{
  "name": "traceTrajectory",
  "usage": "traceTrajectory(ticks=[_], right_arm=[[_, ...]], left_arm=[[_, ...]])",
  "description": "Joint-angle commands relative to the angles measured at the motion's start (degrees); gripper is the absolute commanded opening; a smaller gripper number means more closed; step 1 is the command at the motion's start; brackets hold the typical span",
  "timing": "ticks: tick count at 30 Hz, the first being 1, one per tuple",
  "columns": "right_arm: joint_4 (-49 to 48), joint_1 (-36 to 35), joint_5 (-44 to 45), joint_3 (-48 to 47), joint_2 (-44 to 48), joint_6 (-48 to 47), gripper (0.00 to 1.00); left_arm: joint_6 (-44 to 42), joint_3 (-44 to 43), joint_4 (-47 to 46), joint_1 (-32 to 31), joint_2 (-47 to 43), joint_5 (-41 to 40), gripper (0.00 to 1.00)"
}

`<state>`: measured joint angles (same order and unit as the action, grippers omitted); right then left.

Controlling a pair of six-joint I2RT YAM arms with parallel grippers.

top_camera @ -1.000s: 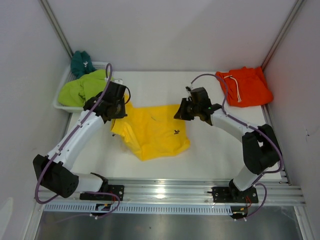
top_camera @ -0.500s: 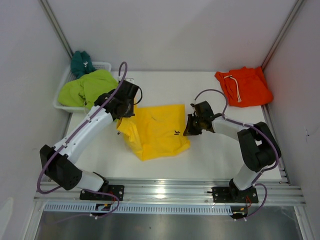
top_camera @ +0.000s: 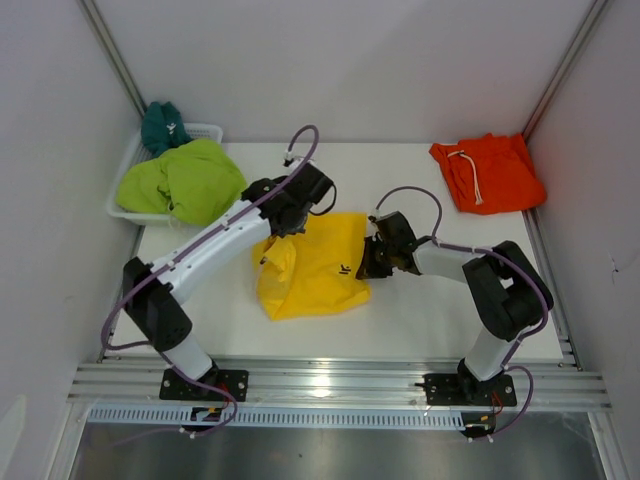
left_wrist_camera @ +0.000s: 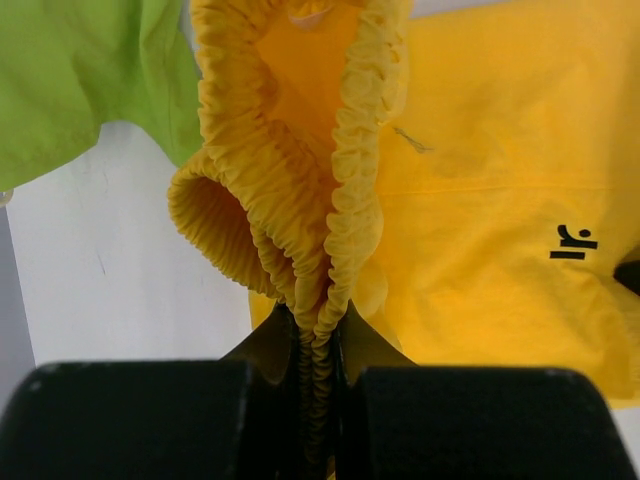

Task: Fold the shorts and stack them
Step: Fold the shorts

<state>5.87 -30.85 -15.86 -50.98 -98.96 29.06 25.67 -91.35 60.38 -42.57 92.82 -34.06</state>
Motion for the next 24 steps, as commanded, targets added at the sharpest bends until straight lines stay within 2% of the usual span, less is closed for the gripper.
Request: traceTrajectory(ticks=[1,9,12,21,22,23,24], right_arm=[[0.5,-0.7,1.9,1.6,-0.4,0.4,0.00],[0.2,-0.9,1.5,2.3,1.1,0.8,0.00],[-0.2,-0.8,1.3,2.4,0.8,1.1,0.00],[-2.2,-0.6,0.7,3.6,0.8,2.1,0.00],[-2.3,-0.5,0.7,3.6,0.7,2.1,0.00],[-2.4,-0.5,0.7,3.7,0.7,2.1,0.00],[-2.5,-0.4,0.5,3.8,0.8,2.1,0.00]], left_arm=[[2.9,-5.8,2.5,-2.9,3.8,-5.0,0.00],[5.5,-11.1,3.0,-8.0,12.3,-6.0,0.00],[9.6,-13.3,4.0,-8.6,15.2,-5.5,0.00],[15.2,-14.8,0.0,-8.4,19.6,1.0,0.00],[15.5,-14.8,-0.3,-8.3,20.2,1.5,0.01],[15.8,-14.8,-0.6,-8.2,20.3,2.5,0.10],[15.9,-14.7,-1.2,-8.1,20.5,3.5,0.14]])
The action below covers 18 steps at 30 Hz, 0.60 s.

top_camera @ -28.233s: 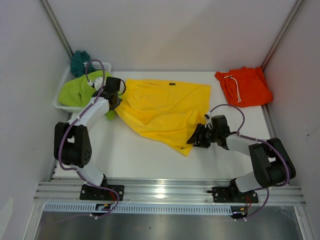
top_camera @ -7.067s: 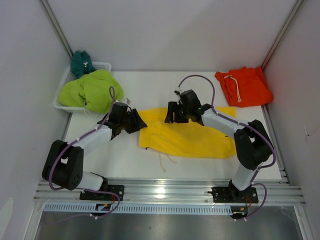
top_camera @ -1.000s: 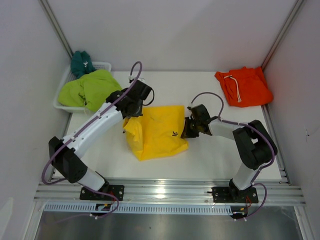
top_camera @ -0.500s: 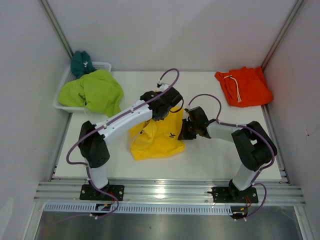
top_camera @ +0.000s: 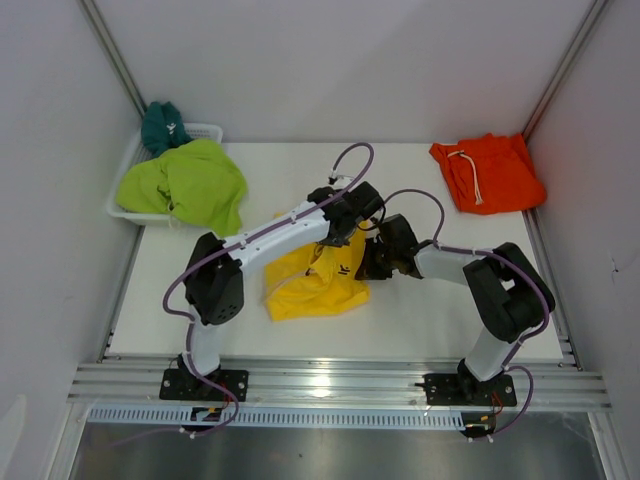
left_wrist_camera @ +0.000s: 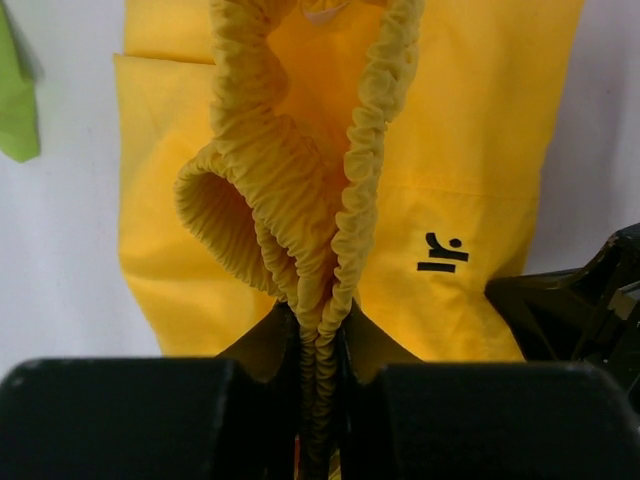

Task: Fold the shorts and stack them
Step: Fold the shorts

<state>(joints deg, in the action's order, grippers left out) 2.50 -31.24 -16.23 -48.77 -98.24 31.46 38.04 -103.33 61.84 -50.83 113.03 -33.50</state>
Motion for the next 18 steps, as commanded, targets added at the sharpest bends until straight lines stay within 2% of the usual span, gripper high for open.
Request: traceTrajectory(ticks=[1,2,7,8,10,11,12,14,18], right_arm=[[0.5,0.3,0.7,1.8,0.1,-0.3,0.00],[0.2,0.5,0.4,1.8,0.0,-0.2,0.00],[-0.9,1.7,-0.5,2.7,0.5,0.0,0.00],[-1.1,2.1,-0.6,2.9,0.5,0.1,0.00],[-1.5,2.5,-1.1,3.1,0.4,0.2,0.00],[-1.6,2.7,-1.2,3.1,0.4,0.3,0.00],[-1.9,2.8,-1.4,3.2,0.2,0.3,0.00],[-1.9,2.9,-1.5,3.2,0.2,0.4,0.00],[-1.8,3.8,-1.7,3.8,0.9,0.4,0.00]], left_arm=[[3.4,-2.7,-3.6,0.3,0.3,4.0,0.18],[3.0,-2.5,-5.5,0.3,0.5,6.0,0.28],[2.4,-0.6,-10.3,0.3,1.2,11.4,0.37],[2.5,-0.7,-10.8,0.3,1.4,12.0,0.49],[3.5,-0.6,-11.9,0.3,1.2,12.9,0.63],[4.0,-0.3,-12.3,0.3,1.1,13.3,0.85],[4.2,0.1,-14.5,0.3,0.0,14.1,0.91],[4.5,2.6,-16.7,0.4,-1.5,15.9,0.99],[4.1,7.3,-22.8,1.3,-9.0,18.5,0.99]])
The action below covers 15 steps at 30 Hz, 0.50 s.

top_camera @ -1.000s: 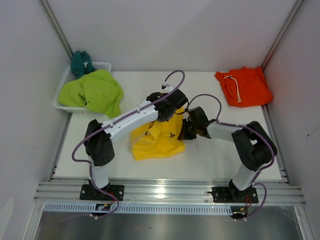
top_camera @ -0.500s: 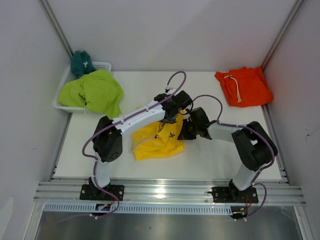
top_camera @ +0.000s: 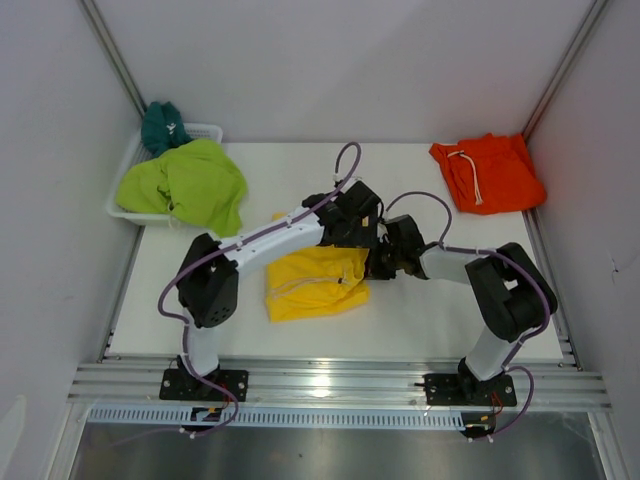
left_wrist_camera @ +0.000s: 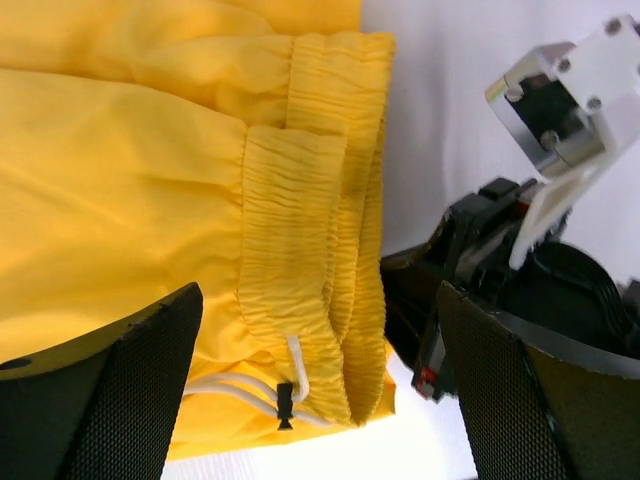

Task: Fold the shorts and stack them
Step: Fold the shorts

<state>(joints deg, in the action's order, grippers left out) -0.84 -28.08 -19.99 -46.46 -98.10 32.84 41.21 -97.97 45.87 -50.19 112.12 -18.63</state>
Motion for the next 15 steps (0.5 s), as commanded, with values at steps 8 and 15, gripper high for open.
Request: traceTrajectory(ticks=[8,15], right_arm=[[7.5,3.1,5.7,3.2,9.1,-3.6,0.15],[9.9,3.6,2.5,3.3,21.4,-3.5,0.60]], left_arm=[[-1.2,27.0,-17.4,3.8,-25.3,4.1,0.99],[-1.7,37.7,-24.3,8.3,-34.9,8.4,0.99]])
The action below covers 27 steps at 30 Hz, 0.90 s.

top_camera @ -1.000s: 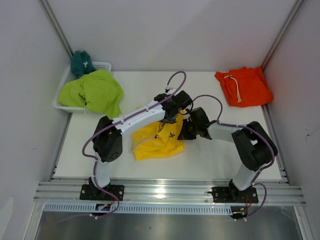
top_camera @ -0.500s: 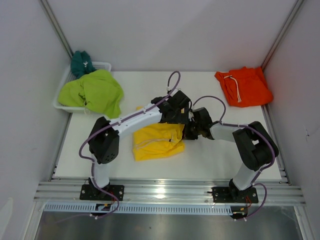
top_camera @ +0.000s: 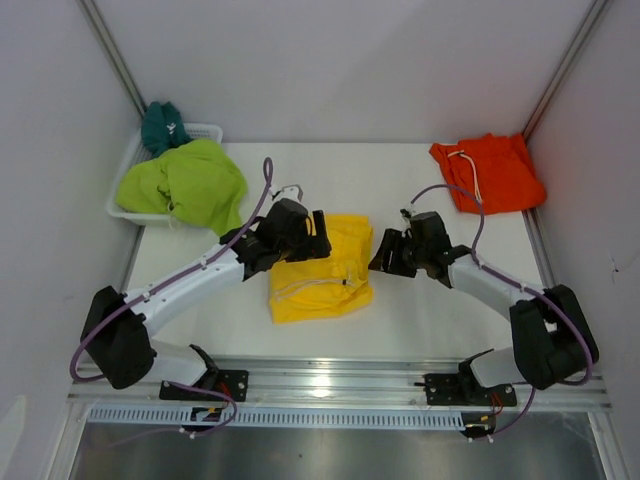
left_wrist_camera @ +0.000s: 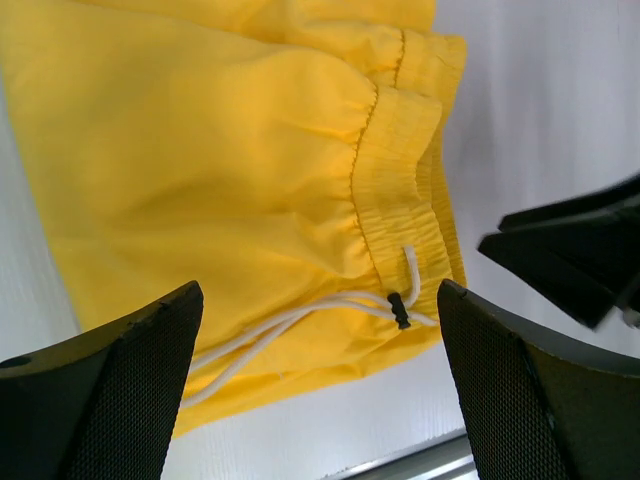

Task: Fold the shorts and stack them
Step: Fold the shorts

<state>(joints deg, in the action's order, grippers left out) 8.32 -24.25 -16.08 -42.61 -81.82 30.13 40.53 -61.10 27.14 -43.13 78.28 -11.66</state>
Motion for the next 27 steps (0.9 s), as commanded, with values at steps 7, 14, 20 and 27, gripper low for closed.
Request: traceTrajectory(ticks=[7,14,20,27], right_arm=[[-1.3,-1.1,-10.6,-5.1,4.0,-0.1,0.65],[-2.4,-4.7,-10.4,-7.4,-2.2,-2.1,0.56],[-3.9,-6.3,-11.3,-5.6,-2.8,-1.8,0.32],[-4.2,-6.9,-9.8,-1.1,0.4,-2.8,0.00]], left_arm=[[-3.6,1.3,-10.1,5.7,2.6,5.5,0.99],[-8.6,-12.4,-10.5,9.2,17.9,17.3,0.99],[-6.1,-18.0,-15.9,9.6,28.8,29.9,0.97],[-6.8,-17.3,-17.0,8.5,30.8,31.3,0.94]])
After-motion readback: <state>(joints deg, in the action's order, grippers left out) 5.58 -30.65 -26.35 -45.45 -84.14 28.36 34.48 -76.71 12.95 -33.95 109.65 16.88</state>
